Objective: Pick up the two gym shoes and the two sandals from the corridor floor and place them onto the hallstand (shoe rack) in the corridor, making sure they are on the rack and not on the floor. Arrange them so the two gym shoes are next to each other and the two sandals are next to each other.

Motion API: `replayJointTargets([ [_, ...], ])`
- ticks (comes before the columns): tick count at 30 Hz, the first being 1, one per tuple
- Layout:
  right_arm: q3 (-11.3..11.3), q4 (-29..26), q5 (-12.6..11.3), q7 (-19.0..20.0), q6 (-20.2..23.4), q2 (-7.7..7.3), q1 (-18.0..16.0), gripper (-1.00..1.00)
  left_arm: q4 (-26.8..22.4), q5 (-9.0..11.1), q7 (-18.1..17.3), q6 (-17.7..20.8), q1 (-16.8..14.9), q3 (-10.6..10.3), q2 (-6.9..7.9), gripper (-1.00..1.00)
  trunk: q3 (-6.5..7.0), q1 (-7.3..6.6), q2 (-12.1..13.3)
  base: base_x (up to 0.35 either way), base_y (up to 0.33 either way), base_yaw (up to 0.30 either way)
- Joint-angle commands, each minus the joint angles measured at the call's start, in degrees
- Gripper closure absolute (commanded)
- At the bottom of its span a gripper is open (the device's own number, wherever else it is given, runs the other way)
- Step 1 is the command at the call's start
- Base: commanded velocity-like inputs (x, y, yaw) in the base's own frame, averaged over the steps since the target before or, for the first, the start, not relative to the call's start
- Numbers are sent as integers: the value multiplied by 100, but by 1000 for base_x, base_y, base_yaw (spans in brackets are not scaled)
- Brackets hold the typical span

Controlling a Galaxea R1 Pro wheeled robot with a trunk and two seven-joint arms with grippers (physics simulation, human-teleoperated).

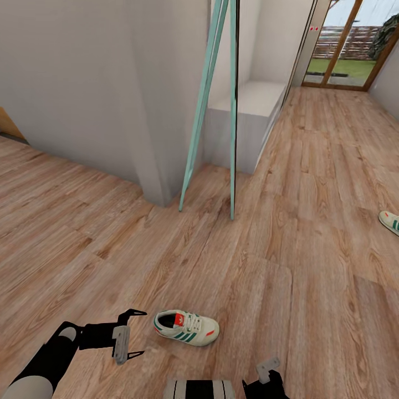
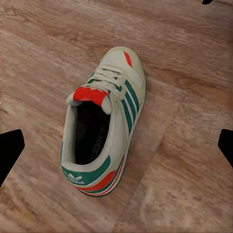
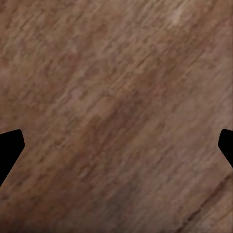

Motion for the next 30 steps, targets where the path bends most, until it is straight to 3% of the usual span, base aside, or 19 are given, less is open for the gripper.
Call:
replayJointTargets([
  [1,0,0,0,0,0,0,0,-100,1,1,3,1,0,2,0,-100,0,0,0,64,61,0],
  [30,2,0,0,0,0,0,0,-100,9,16,11,10,0,26,-3,-100,0,0,0,42,61,0],
])
